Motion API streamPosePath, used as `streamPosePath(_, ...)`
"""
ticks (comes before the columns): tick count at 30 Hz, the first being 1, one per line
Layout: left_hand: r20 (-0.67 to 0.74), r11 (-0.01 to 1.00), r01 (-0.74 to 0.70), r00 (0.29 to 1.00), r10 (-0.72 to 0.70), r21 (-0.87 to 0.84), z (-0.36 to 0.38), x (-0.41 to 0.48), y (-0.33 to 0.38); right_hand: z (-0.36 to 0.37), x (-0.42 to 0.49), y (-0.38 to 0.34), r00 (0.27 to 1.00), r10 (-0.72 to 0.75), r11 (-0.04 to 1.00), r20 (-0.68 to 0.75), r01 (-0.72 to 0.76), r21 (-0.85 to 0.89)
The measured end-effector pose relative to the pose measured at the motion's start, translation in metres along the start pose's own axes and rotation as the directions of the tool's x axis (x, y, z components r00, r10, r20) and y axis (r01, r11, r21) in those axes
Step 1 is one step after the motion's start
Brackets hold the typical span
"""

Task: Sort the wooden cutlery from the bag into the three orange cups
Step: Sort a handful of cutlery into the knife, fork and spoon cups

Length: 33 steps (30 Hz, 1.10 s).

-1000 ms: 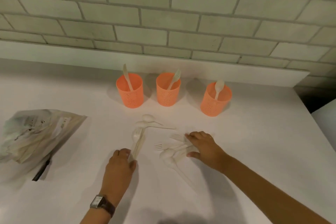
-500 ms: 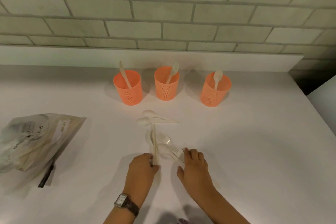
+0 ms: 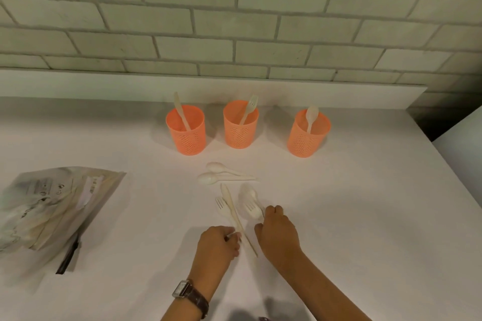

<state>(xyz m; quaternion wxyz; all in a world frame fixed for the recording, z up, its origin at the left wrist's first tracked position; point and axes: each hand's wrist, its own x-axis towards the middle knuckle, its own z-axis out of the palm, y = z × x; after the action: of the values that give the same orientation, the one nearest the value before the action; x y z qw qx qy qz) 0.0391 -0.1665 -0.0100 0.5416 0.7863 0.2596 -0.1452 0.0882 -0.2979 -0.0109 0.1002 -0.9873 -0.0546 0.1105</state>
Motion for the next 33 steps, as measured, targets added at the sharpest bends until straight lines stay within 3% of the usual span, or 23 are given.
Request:
streamPosePath(6,0.081,0.99,0.04,0.996,-0.029,-0.138,-0.002,-0.008,0.008,-0.003,0.006,-0.018,0.997,-0.061,0.994,0.052,0.056,0.093)
streamPosePath(10,0.127,0.972,0.162,0.982,-0.141,-0.168,-0.004,-0.008,0.015,0.002,0.005,-0.035,0.99,-0.081,0.995,0.114,0.074,0.069)
streamPosePath(12,0.118,0.979,0.175,0.98,-0.162,-0.105,-0.011,-0.005,0.013,0.002,0.006,-0.037,0.987,-0.08,0.996,0.138,0.075,0.04)
streamPosePath(17,-0.104,0.954,-0.149,0.978,0.181,0.26,-0.057,0.01,0.016,0.001,0.008,-0.039,0.989,-0.117,0.989,0.092,0.125,-0.083)
streamPosePath(20,-0.18,0.855,-0.305,0.895,0.407,0.419,-0.07,0.036,0.038,0.002,0.008,-0.036,0.988,-0.139,0.981,0.069,0.147,-0.123)
streamPosePath(23,0.067,0.675,-0.522,0.813,0.578,0.522,-0.065,0.077,0.058,0.002,0.008,-0.032,0.988,-0.147,0.98,0.049,0.152,-0.127)
streamPosePath(25,0.274,0.498,-0.559,0.8,0.534,0.663,-0.06,0.106,0.064,0.002,0.005,-0.027,0.986,-0.162,0.974,0.036,0.166,-0.155)
streamPosePath(27,0.376,0.323,-0.533,0.817,0.437,0.782,-0.058,0.127,0.069,-0.001,0.0,-0.024,0.981,-0.188,0.963,0.048,0.194,-0.189)
streamPosePath(30,0.384,0.222,-0.5,0.826,0.413,0.837,-0.057,0.139,0.076,-0.006,0.002,-0.011,0.98,-0.19,0.97,0.06,0.197,-0.144)
streamPosePath(33,0.395,0.144,-0.513,0.786,0.475,0.846,-0.062,0.138,0.073,-0.014,0.008,0.014,0.993,-0.083,0.991,0.081,0.074,0.115)
